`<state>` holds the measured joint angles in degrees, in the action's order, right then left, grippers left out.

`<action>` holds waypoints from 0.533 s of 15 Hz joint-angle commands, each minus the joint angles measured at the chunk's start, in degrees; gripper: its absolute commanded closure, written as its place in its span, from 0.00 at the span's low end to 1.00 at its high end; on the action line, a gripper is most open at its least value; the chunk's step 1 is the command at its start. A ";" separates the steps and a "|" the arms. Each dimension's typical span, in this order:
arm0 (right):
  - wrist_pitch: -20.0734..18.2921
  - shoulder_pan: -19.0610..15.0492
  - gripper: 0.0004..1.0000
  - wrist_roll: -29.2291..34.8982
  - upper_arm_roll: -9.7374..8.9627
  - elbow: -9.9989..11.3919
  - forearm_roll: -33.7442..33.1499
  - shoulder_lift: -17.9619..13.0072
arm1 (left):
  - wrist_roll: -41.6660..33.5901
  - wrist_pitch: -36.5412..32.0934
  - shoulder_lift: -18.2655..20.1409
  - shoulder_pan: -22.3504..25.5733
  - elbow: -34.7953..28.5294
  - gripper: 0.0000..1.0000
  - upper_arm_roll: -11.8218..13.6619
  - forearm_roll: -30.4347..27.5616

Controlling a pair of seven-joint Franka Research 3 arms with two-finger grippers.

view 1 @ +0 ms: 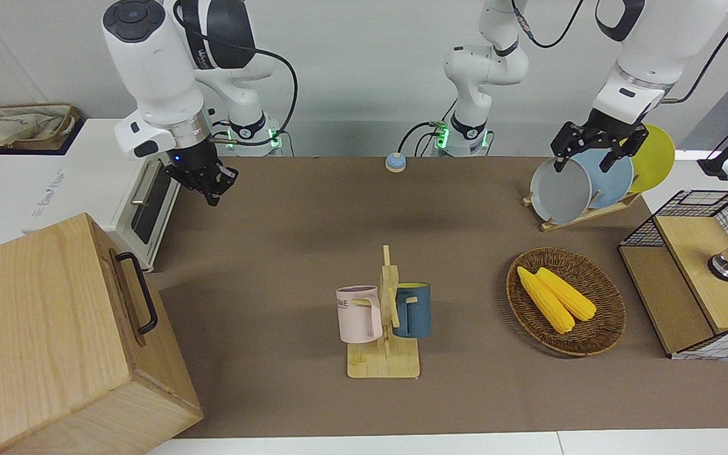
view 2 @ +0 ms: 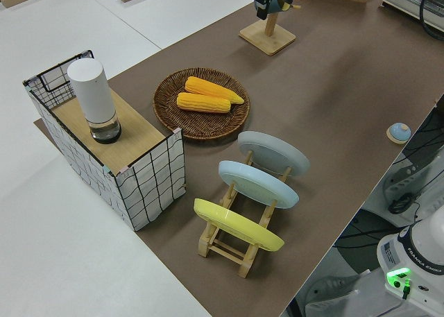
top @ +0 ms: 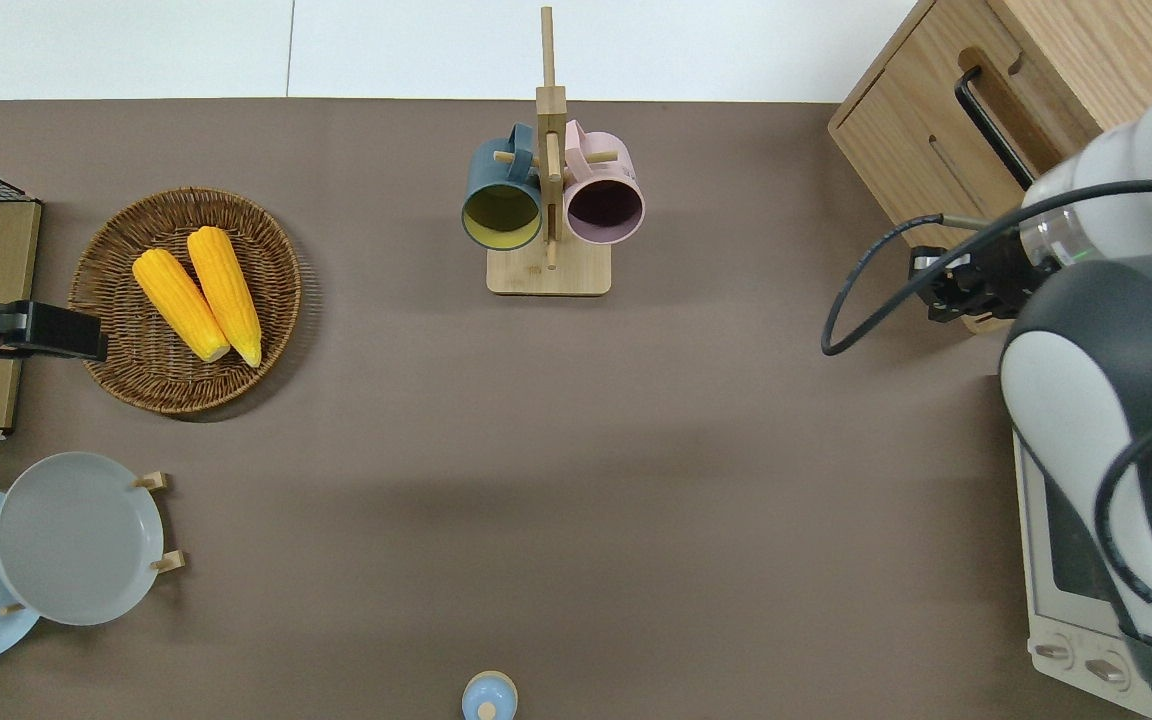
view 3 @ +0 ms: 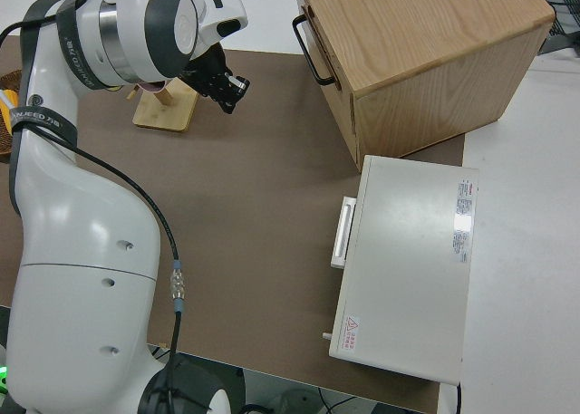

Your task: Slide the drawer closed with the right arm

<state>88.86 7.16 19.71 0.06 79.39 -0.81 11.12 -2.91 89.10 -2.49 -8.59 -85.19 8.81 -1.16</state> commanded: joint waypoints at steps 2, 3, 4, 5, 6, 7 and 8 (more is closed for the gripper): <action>0.08 0.67 1.00 -11.69 4.15 7.79 2.22 -6.10 | -0.43 0.02 -0.76 -0.99 1.17 0.00 0.95 0.72; 0.17 1.28 1.00 -13.63 5.46 8.23 2.31 -6.46 | -0.43 0.02 -0.76 -0.99 1.17 0.00 0.95 0.72; 0.17 1.54 1.00 -16.00 6.61 8.32 2.65 -6.55 | -0.43 0.02 -0.76 -0.99 1.17 0.00 0.95 0.72; 0.17 1.20 1.00 -18.80 6.97 8.32 3.27 -6.55 | -0.43 0.02 -0.76 -0.99 1.17 0.00 0.95 0.72; 0.26 0.93 1.00 -20.31 7.06 8.15 3.19 -6.55 | -0.43 0.02 -0.76 -0.99 1.17 0.00 0.95 0.72; 0.35 0.67 1.00 -20.41 7.06 7.71 3.19 -6.46 | -0.43 0.02 -0.76 -0.99 1.17 0.00 0.95 0.72; 0.26 0.67 0.92 -20.59 7.06 7.10 2.31 -6.37 | -0.43 0.02 -0.76 -0.99 1.17 0.00 0.95 0.72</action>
<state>88.49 7.86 2.27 6.58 85.47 0.77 6.07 -2.91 89.10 -2.49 -8.59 -85.19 8.81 -1.16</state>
